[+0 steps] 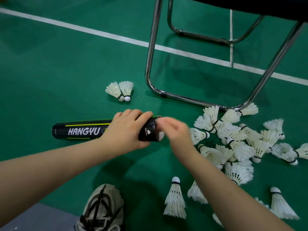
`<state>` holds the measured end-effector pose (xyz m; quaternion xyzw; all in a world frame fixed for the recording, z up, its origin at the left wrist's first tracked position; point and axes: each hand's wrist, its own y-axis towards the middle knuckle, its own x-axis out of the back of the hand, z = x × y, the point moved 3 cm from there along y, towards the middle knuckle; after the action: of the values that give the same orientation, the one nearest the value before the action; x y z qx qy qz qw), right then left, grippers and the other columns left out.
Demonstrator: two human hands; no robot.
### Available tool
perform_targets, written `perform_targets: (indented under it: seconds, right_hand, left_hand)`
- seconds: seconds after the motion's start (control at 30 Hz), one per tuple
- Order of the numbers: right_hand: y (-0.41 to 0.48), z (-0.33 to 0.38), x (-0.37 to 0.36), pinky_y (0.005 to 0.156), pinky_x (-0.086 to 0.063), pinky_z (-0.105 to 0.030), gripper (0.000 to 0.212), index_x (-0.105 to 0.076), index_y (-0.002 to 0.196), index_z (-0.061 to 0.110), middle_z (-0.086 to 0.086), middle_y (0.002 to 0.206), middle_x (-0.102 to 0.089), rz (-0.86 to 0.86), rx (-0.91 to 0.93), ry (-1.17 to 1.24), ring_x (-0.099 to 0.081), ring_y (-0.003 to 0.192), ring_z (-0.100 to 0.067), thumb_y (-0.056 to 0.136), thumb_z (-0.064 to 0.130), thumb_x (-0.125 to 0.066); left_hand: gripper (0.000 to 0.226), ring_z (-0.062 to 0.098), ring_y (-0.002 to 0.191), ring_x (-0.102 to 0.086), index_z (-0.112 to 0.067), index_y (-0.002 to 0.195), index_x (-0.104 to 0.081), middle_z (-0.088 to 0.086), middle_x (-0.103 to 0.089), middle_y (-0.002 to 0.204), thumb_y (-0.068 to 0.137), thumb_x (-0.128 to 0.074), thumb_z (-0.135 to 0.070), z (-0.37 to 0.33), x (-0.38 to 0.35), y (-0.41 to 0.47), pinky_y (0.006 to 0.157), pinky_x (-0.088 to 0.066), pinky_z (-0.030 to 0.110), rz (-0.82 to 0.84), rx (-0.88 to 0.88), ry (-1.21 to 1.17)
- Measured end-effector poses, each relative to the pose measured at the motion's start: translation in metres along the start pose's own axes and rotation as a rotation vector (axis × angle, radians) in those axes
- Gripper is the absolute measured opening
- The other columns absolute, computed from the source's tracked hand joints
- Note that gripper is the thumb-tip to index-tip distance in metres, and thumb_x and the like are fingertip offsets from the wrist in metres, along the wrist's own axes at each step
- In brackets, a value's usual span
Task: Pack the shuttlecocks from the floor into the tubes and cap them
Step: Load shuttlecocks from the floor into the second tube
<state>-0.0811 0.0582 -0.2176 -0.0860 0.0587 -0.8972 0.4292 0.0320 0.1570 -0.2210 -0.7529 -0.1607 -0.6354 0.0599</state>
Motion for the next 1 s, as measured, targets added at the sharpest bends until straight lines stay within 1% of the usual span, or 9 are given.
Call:
perform_targets:
  seconds: [0.07,0.13,0.27,0.43,0.53,0.63,0.73,0.87,1.0]
  right_hand:
    - [0.007,-0.003,0.028,0.071,-0.047,-0.028,0.014,-0.067,0.077,0.021,0.007,0.068,-0.065,-0.237,-0.015,0.019,-0.058,0.068,-0.007,0.086,0.022,-0.056]
    - [0.013,-0.020,0.056,0.070,-0.047,-0.029,0.015,-0.065,0.098,0.024,0.008,0.083,-0.065,-0.298,-0.074,-0.371,-0.057,0.071,-0.006,0.091,0.024,-0.051]
    - [0.004,-0.079,0.080,0.096,-0.038,-0.040,0.046,-0.039,0.135,0.030,0.000,0.126,-0.056,0.057,-0.227,-1.333,-0.052,0.111,-0.023,0.090,0.032,-0.047]
    - [-0.008,-0.105,0.076,0.111,-0.014,-0.048,0.059,-0.033,0.138,0.029,-0.007,0.132,-0.051,0.201,-0.161,-1.565,-0.042,0.124,-0.029,0.085,0.008,-0.046]
    - [-0.008,-0.098,0.078,0.104,-0.028,-0.043,0.040,-0.052,0.123,0.020,-0.008,0.109,-0.063,0.134,-0.132,-1.451,-0.056,0.105,-0.028,0.086,0.005,-0.045]
    - [-0.002,-0.077,0.089,0.075,-0.046,-0.034,0.031,-0.059,0.114,0.019,-0.005,0.095,-0.068,-0.090,-0.178,-1.102,-0.060,0.084,-0.027,0.095,0.009,-0.038]
    - [0.009,-0.051,0.093,0.050,-0.044,-0.020,0.020,-0.059,0.108,0.023,0.011,0.080,-0.060,-0.179,-0.181,-0.724,-0.053,0.062,-0.009,0.097,0.019,-0.042]
    - [0.011,-0.011,0.080,0.070,-0.053,-0.019,0.022,-0.059,0.095,0.023,0.010,0.092,-0.067,-0.145,-0.156,-0.095,-0.064,0.080,-0.007,0.094,0.005,-0.046]
    - [0.006,-0.005,0.053,0.078,-0.053,-0.023,0.022,-0.058,0.097,0.025,0.009,0.093,-0.066,-0.073,-0.131,-0.088,-0.063,0.084,-0.010,0.091,0.004,-0.052]
  left_hand:
    - [0.081,0.031,0.089,-0.055,-0.025,0.121,-0.039,0.004,-0.058,0.102,0.053,-0.076,-0.051,0.004,-0.001,0.003,0.076,-0.043,0.041,0.023,0.038,0.003]
    - [0.083,0.031,0.090,-0.055,-0.023,0.122,-0.041,0.005,-0.058,0.102,0.053,-0.077,-0.051,0.007,-0.004,0.004,0.077,-0.043,0.042,0.042,0.065,0.007]
    - [0.085,0.031,0.091,-0.055,-0.022,0.124,-0.043,0.006,-0.058,0.103,0.052,-0.078,-0.050,0.007,-0.010,0.003,0.079,-0.043,0.042,0.043,0.080,0.020]
    - [0.083,0.032,0.093,-0.055,-0.021,0.126,-0.046,0.006,-0.058,0.104,0.054,-0.078,-0.048,0.006,-0.008,0.007,0.080,-0.042,0.042,0.036,0.102,0.014]
    - [0.083,0.032,0.094,-0.054,-0.021,0.126,-0.045,0.006,-0.057,0.105,0.054,-0.078,-0.047,0.005,-0.009,0.008,0.080,-0.041,0.043,0.049,0.113,0.010]
    - [0.083,0.032,0.094,-0.054,-0.021,0.126,-0.046,0.006,-0.057,0.105,0.055,-0.078,-0.048,0.004,-0.011,0.008,0.081,-0.041,0.043,0.063,0.117,0.015]
    - [0.083,0.031,0.096,-0.053,-0.022,0.127,-0.045,0.005,-0.057,0.106,0.056,-0.077,-0.048,0.003,-0.012,0.009,0.082,-0.040,0.042,0.077,0.123,0.020]
    - [0.083,0.030,0.101,-0.050,-0.024,0.130,-0.042,0.004,-0.055,0.111,0.059,-0.075,-0.049,-0.001,-0.012,0.012,0.086,-0.037,0.042,0.120,0.139,0.001]
    - [0.085,0.030,0.103,-0.049,-0.024,0.132,-0.041,0.005,-0.054,0.112,0.058,-0.075,-0.050,-0.010,-0.007,0.016,0.086,-0.037,0.042,0.129,0.129,-0.032]
